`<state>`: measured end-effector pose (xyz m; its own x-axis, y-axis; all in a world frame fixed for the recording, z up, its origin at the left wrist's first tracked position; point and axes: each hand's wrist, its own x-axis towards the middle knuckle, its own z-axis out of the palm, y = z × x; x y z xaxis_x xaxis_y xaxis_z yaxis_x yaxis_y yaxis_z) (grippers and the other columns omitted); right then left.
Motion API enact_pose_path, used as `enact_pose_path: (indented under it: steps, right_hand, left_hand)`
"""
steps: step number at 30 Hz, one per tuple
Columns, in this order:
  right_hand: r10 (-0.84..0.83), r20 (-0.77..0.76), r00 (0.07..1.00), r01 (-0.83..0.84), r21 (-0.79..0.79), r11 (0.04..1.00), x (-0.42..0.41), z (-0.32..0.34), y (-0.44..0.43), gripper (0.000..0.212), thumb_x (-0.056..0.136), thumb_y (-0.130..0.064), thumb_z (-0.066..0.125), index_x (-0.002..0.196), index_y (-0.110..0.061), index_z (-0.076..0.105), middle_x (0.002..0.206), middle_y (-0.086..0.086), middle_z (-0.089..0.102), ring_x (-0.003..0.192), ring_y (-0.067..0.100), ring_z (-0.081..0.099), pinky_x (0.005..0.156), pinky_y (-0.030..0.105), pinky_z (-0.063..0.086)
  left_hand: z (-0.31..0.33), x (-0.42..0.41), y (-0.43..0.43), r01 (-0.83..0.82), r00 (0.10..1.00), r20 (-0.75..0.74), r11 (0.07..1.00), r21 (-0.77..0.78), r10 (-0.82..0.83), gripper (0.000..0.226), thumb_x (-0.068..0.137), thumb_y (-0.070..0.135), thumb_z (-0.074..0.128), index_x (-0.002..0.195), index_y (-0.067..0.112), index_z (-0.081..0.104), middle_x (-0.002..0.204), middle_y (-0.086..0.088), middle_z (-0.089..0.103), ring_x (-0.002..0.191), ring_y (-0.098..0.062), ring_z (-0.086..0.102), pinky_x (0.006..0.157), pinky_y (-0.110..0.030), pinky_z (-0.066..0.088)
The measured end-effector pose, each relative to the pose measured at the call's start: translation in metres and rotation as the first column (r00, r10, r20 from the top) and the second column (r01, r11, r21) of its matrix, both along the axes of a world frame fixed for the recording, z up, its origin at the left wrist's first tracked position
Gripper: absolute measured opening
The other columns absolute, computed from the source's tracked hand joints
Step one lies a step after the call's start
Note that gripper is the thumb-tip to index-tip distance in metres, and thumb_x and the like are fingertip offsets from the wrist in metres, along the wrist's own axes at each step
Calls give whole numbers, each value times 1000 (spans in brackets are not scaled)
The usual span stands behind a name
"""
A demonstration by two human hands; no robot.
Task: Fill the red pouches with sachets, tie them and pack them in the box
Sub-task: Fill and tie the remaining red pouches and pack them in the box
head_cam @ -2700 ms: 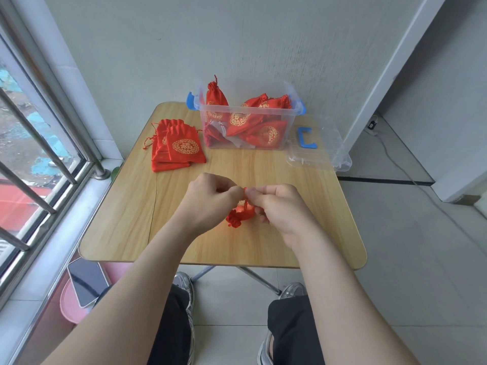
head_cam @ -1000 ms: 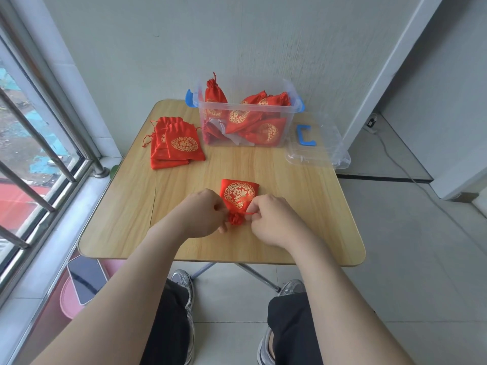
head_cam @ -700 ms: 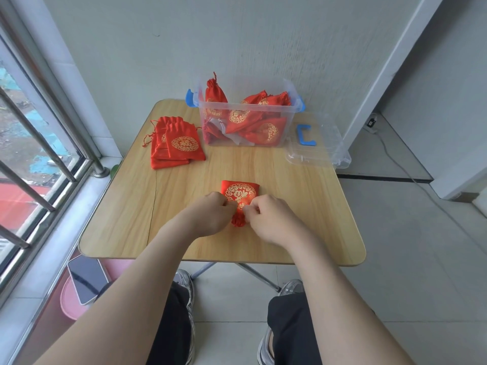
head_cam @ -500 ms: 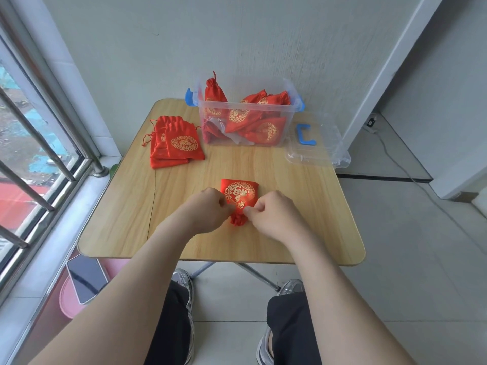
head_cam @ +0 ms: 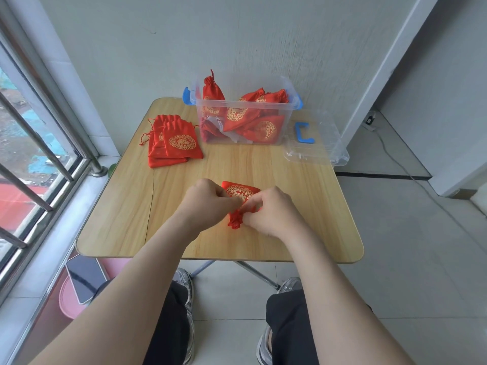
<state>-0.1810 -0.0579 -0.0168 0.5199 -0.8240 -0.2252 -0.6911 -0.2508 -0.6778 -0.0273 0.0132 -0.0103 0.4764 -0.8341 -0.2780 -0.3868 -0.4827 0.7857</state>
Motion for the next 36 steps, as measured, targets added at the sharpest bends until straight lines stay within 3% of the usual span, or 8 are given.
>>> enact_pose_path:
  steps: [5, 9, 13, 16, 19, 25, 29, 36]
  right_hand:
    - [15, -15, 1000, -15, -5, 1000, 2, -2, -1, 13, 88, -25, 78, 92, -35, 85, 91, -9, 76, 86, 13, 68, 63, 21, 48]
    - [14, -16, 1000, -15, -20, 1000, 1, -2, -1, 8, 92, -27, 78, 88, -33, 81, 89, -11, 71, 80, 11, 67, 57, 19, 45]
    - [-38, 39, 999, 38, -13, 999, 1, -2, -2, 9, 96, -33, 75, 99, -30, 83, 107, -5, 75, 100, 17, 69, 65, 22, 49]
    - [-115, 180, 977, 95, 115, 989, 0, 6, -3, 17, 99, -31, 68, 92, -27, 83, 93, -8, 80, 94, 11, 74, 75, 27, 57]
    - [-131, 253, 958, 76, 217, 973, -1, 13, 0, 21, 99, -31, 70, 88, -18, 83, 80, -10, 79, 74, -2, 70, 69, 23, 50]
    - [-135, 303, 943, 84, 176, 981, 1, 10, -1, 12, 97, -28, 78, 89, -20, 76, 77, -6, 79, 81, 3, 74, 76, 19, 53]
    - [-76, 303, 950, 10, 213, 977, 2, 11, 0, 20, 99, -35, 73, 94, -15, 72, 87, -2, 82, 93, 19, 78, 94, 39, 57]
    - [-91, 261, 961, 36, 210, 977, 8, 16, 6, 29, 104, -35, 59, 82, -18, 66, 65, -14, 63, 68, 10, 56, 64, 29, 43]
  left_hand:
    - [4, -5, -2, 0, 993, -118, 999, -43, -5, 42, 84, 30, 84, 70, -4, 62, 64, -10, 47, 62, -21, 44, 59, -33, 38]
    - [4, -6, -2, 27, 984, -172, 997, -79, -40, 40, 96, 36, 74, 80, 1, 63, 69, -21, 64, 60, -22, 49, 57, -32, 45]
    - [-1, -4, -4, 17, 982, -187, 997, -74, -31, 42, 107, 40, 59, 95, 1, 66, 85, -17, 78, 60, -22, 50, 57, -33, 44]
    - [-3, -4, -4, 58, 966, -246, 996, -66, -73, 33, 112, 34, 50, 95, 8, 62, 82, -7, 75, 54, -16, 48, 52, -30, 41]
    - [-4, -5, -4, 100, 959, -257, 992, -77, -117, 32, 113, 30, 47, 99, 7, 64, 82, -6, 72, 55, -15, 49, 53, -29, 43]
    - [0, -2, -2, 83, 947, -300, 991, -100, -110, 30, 111, 30, 53, 94, 8, 64, 77, -5, 71, 57, -15, 50, 56, -31, 45]
    - [7, 3, 2, 95, 937, -327, 991, -95, -121, 30, 109, 31, 60, 91, 7, 67, 73, -4, 70, 55, -13, 50, 58, -29, 45]
    - [12, 3, 3, 74, 926, -366, 996, -57, -90, 34, 107, 35, 63, 89, 7, 68, 61, 5, 67, 52, -10, 51, 55, -24, 47]
